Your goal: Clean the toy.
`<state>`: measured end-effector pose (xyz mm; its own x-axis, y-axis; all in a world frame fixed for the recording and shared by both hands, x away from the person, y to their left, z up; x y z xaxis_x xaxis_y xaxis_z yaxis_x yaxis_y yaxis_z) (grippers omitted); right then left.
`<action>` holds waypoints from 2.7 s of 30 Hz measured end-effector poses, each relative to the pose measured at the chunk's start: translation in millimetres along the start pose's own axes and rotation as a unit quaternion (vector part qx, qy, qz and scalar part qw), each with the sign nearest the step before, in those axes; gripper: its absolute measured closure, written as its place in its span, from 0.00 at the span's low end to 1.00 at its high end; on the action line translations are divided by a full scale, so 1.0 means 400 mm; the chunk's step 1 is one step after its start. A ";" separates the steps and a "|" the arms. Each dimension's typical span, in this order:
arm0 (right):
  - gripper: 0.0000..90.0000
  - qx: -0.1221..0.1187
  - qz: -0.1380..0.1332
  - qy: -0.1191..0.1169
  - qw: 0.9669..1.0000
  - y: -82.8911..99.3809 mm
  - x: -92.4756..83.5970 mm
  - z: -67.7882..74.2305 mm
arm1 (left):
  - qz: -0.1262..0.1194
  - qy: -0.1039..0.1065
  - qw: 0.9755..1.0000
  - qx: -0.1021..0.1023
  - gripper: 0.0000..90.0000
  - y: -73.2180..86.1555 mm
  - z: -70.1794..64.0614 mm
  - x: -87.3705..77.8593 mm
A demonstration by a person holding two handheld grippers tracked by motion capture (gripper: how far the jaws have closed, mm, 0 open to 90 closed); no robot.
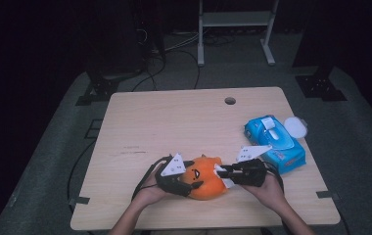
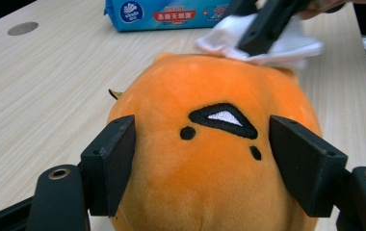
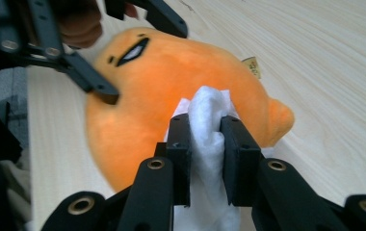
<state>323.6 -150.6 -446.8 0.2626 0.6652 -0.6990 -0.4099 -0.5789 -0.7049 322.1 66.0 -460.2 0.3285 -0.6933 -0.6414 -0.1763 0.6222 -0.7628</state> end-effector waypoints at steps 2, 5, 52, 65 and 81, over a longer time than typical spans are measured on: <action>0.83 -0.005 -0.006 -0.010 1.000 -0.004 -0.004 0.021 | -0.001 -0.007 1.000 -0.006 0.30 0.001 0.007 0.003; 0.83 -0.045 -0.002 -0.010 0.999 -0.021 0.008 0.068 | -0.004 -0.011 1.000 -0.024 0.30 0.004 0.021 0.006; 0.83 -0.018 0.003 0.041 0.999 0.010 -0.019 -0.004 | -0.035 0.010 0.994 -0.104 0.21 0.001 0.075 -0.025; 0.83 -0.028 -0.018 0.005 0.999 -0.018 -0.012 0.032 | -0.023 0.006 0.996 -0.091 0.33 0.003 0.062 -0.006; 0.84 -0.038 -0.019 -0.012 0.999 -0.042 0.012 0.057 | -0.011 0.011 0.996 -0.084 0.35 0.009 0.063 -0.013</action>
<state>312.0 -127.0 -435.8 0.2551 0.6983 -0.6688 -0.3319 -0.5865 -0.7389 343.1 80.9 -457.5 0.3143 -0.7142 -0.6254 -0.3235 0.5388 -0.7779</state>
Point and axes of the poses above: each handheld gripper's, and its own axes: x roughly forward along the jaws, y roughly out of its underside, z roughly to its left, the point moved 4 cm from there along x, roughly forward along the jaws, and after that the axes turned 9 degrees about z, right-handed, at the moved point
